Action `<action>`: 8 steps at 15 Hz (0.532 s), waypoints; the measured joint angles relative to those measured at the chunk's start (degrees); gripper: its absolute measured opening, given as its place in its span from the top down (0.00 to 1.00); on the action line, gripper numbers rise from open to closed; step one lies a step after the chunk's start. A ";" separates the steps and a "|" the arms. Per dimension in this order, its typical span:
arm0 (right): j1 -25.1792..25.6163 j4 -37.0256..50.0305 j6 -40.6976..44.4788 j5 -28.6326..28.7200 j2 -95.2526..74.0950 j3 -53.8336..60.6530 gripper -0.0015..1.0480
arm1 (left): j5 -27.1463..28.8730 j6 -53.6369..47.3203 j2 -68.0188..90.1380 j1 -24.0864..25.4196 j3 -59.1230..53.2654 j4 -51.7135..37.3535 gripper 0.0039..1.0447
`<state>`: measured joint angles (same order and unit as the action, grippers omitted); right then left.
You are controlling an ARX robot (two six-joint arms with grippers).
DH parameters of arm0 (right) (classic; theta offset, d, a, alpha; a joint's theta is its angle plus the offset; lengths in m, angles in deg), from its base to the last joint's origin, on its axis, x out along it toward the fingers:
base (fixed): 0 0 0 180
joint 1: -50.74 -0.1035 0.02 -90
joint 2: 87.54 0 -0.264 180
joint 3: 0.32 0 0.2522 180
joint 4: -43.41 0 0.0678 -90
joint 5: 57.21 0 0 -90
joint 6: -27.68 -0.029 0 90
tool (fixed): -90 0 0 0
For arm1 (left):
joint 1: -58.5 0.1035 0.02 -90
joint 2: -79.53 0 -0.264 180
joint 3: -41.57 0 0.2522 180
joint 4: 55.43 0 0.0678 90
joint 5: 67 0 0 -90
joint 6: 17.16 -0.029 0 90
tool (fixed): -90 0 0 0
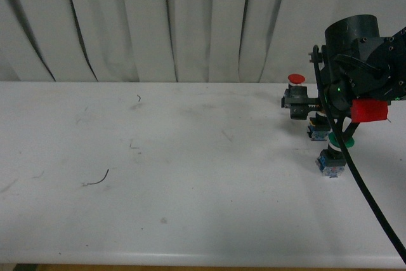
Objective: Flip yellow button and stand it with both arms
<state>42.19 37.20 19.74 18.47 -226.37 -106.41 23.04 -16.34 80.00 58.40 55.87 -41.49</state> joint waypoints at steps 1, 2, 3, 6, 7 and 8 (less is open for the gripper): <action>0.00 0.00 0.00 0.24 0.00 -0.17 0.09 | 0.00 -0.02 0.00 0.00 0.00 0.00 0.06; 0.07 0.28 -0.02 0.61 0.00 -0.17 0.05 | 0.00 -0.02 0.00 0.00 0.00 0.00 0.06; 0.15 0.96 -0.04 1.07 0.04 -0.17 0.07 | 0.00 -0.02 0.00 0.00 0.00 0.00 0.06; 1.57 6.49 -0.42 4.63 5.49 5.44 0.06 | 0.00 0.00 0.00 0.00 0.00 0.00 0.06; 2.27 9.20 -0.42 6.34 9.46 8.55 0.06 | 0.02 0.00 0.00 0.00 0.00 0.00 0.06; 3.04 13.66 -0.42 8.63 15.04 13.00 0.06 | 0.00 -0.02 0.00 0.00 0.00 0.00 0.06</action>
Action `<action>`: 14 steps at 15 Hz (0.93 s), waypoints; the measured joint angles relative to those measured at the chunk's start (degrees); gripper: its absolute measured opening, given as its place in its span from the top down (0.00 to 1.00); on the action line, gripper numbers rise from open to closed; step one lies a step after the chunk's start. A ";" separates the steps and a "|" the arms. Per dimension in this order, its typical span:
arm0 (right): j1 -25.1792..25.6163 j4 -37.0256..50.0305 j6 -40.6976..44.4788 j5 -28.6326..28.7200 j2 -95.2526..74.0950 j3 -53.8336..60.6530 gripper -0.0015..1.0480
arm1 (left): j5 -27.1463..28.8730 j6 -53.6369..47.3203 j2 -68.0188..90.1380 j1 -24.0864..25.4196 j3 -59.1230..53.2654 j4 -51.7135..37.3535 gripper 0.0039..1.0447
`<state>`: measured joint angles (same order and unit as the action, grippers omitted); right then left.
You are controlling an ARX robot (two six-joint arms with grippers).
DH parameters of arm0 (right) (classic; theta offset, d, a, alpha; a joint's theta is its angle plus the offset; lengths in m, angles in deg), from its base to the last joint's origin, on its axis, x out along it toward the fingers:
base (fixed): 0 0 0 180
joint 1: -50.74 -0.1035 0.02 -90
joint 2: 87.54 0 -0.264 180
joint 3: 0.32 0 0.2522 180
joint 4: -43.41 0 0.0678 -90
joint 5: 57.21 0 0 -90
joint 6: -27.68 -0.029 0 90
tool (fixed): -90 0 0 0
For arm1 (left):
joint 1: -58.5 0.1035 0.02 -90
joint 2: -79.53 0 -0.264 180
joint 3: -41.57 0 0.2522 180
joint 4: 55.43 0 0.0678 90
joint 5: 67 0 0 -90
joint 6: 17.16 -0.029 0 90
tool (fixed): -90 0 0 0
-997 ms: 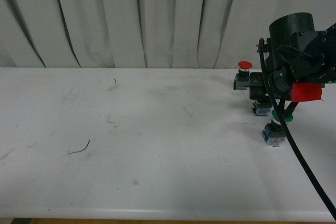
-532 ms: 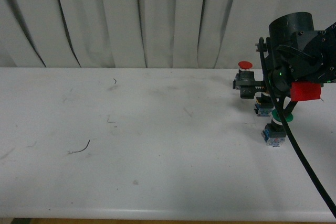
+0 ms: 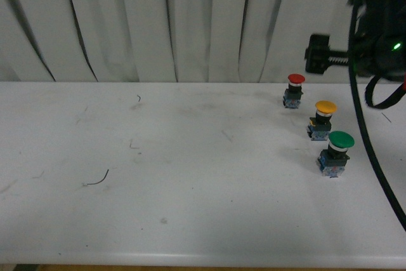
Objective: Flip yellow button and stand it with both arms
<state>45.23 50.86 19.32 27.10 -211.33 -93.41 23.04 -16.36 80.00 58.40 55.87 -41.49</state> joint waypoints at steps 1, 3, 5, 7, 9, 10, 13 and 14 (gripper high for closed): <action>0.50 3.67 -0.04 1.92 5.79 4.81 0.06 | 0.02 0.02 0.00 0.00 0.00 0.00 0.06; 1.70 9.49 -1.31 7.04 19.34 16.44 0.06 | 0.00 0.02 0.00 0.00 0.00 0.00 0.06; 2.91 15.10 -0.42 6.82 34.82 29.75 0.14 | 0.00 0.00 0.00 0.00 0.00 0.00 0.06; 4.92 10.95 5.53 5.64 53.29 43.12 0.37 | 0.00 0.02 0.00 0.00 0.00 0.02 0.06; 5.88 3.50 7.08 5.49 71.63 56.08 0.61 | 0.00 0.02 0.00 0.00 0.00 0.00 0.06; 5.84 4.13 7.50 5.51 76.91 59.74 0.72 | 0.00 0.02 0.00 0.00 0.00 0.00 0.06; 5.84 5.53 8.17 5.53 84.04 66.36 0.98 | 0.00 0.00 0.00 0.00 0.00 0.00 0.06; 5.84 5.18 8.20 5.51 85.31 68.35 0.98 | 0.00 0.00 0.00 0.00 0.00 0.00 0.06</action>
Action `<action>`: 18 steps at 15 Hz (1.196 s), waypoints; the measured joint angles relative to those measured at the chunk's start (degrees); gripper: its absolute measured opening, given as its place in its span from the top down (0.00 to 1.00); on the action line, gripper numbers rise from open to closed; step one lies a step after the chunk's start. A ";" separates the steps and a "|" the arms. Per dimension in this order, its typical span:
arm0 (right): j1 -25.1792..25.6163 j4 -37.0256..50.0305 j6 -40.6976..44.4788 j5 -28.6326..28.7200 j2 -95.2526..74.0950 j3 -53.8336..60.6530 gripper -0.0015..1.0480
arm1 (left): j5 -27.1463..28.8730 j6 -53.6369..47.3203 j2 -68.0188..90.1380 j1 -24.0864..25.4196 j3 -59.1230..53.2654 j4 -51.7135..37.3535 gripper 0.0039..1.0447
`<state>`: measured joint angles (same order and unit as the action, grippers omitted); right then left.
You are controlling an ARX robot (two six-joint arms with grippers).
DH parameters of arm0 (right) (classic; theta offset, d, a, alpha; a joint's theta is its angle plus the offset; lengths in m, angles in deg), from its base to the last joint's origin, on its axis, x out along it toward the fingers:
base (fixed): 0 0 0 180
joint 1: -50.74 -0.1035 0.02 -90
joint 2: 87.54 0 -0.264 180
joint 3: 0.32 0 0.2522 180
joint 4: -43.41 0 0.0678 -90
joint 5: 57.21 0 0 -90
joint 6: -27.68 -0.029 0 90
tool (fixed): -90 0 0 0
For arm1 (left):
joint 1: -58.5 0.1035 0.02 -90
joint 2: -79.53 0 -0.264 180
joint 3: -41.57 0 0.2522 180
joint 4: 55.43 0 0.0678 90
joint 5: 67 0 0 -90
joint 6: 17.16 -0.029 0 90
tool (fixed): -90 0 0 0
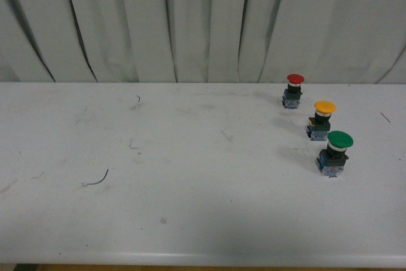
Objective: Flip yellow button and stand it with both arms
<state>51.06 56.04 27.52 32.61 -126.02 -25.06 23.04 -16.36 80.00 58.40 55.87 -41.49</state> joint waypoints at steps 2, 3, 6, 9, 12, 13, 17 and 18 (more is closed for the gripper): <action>0.00 -0.24 0.00 0.02 4.11 2.34 0.98 | 0.02 0.02 0.00 0.00 0.00 0.00 0.06; 0.00 -0.87 0.00 0.02 5.64 3.41 0.98 | 0.02 0.02 0.00 0.00 0.00 0.00 0.06; 0.00 -3.39 -0.02 0.00 10.36 6.14 0.98 | 0.02 0.02 0.00 0.00 0.00 0.00 0.06; 0.00 -6.29 0.00 0.02 15.10 7.87 0.98 | 0.00 0.00 0.00 0.00 0.00 0.00 0.06; 0.00 -8.44 0.00 0.00 19.28 9.18 0.98 | 0.00 0.00 0.00 0.00 0.00 0.00 0.06; 0.00 -8.46 0.00 0.07 20.26 10.34 0.98 | 0.02 0.00 0.00 0.00 0.00 0.00 0.06; 0.00 -13.25 0.02 0.07 25.44 10.34 0.98 | 0.00 0.00 0.00 0.00 0.00 0.00 0.06; 0.00 -14.32 0.02 0.04 26.49 10.34 0.98 | 0.00 0.02 0.00 0.00 0.00 0.00 0.06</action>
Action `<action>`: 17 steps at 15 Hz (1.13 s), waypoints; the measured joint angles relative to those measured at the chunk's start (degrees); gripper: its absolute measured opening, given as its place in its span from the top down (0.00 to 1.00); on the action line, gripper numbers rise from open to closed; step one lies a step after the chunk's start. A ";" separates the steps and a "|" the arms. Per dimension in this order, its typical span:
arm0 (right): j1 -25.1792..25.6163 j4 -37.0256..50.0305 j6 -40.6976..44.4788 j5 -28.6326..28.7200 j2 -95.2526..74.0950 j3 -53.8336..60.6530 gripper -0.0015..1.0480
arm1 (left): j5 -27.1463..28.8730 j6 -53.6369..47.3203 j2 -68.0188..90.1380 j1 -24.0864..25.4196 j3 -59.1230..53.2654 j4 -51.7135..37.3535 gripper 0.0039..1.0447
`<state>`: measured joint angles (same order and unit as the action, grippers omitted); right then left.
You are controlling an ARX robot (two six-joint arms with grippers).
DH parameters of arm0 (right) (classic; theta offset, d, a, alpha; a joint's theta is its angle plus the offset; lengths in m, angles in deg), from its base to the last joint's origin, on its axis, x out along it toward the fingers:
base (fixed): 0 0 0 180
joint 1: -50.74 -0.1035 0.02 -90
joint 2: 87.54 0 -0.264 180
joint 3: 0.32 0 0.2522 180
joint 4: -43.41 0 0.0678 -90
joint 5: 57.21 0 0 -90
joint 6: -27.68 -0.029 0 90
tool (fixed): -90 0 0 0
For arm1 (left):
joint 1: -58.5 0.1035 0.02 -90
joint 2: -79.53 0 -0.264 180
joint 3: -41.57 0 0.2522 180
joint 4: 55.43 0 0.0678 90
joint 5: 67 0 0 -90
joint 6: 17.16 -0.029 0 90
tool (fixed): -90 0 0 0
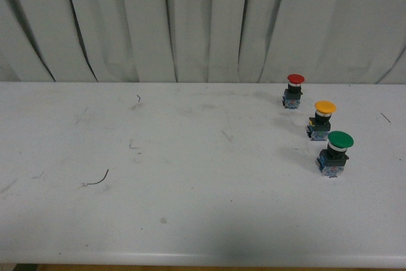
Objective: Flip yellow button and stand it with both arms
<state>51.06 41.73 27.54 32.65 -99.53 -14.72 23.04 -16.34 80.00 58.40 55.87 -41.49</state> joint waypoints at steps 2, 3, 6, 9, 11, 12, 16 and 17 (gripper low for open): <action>0.00 -1.68 -0.02 0.00 1.84 0.00 0.98 | 0.02 -0.02 0.00 0.00 0.00 0.00 0.06; 0.00 -5.03 -0.02 0.00 4.02 -0.04 0.98 | 0.00 -0.02 0.00 0.00 0.00 0.00 0.06; 0.00 -12.26 0.00 0.13 11.80 -0.02 0.98 | 0.00 -0.02 0.00 0.00 0.00 -0.02 0.06; 0.00 -12.26 0.00 0.13 11.78 -0.02 0.19 | 0.00 -0.02 0.00 0.00 0.00 -0.02 0.06; 0.00 -12.26 0.02 0.13 11.78 -0.02 0.14 | 0.00 -0.02 0.00 0.00 0.00 -0.02 0.06; 0.00 -12.26 0.02 0.13 11.78 -0.02 0.10 | 0.00 0.00 0.00 0.00 0.00 -0.02 0.06; 0.00 -12.26 0.00 0.13 11.78 -0.02 0.04 | 0.00 0.00 0.00 0.00 0.00 -0.02 0.06; 0.00 -12.26 0.00 0.13 11.78 -0.02 0.06 | 0.00 -0.02 0.00 0.00 0.00 -0.02 0.06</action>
<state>51.06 29.46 27.54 32.78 -87.75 -14.75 23.04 -16.36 80.00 58.40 55.87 -41.51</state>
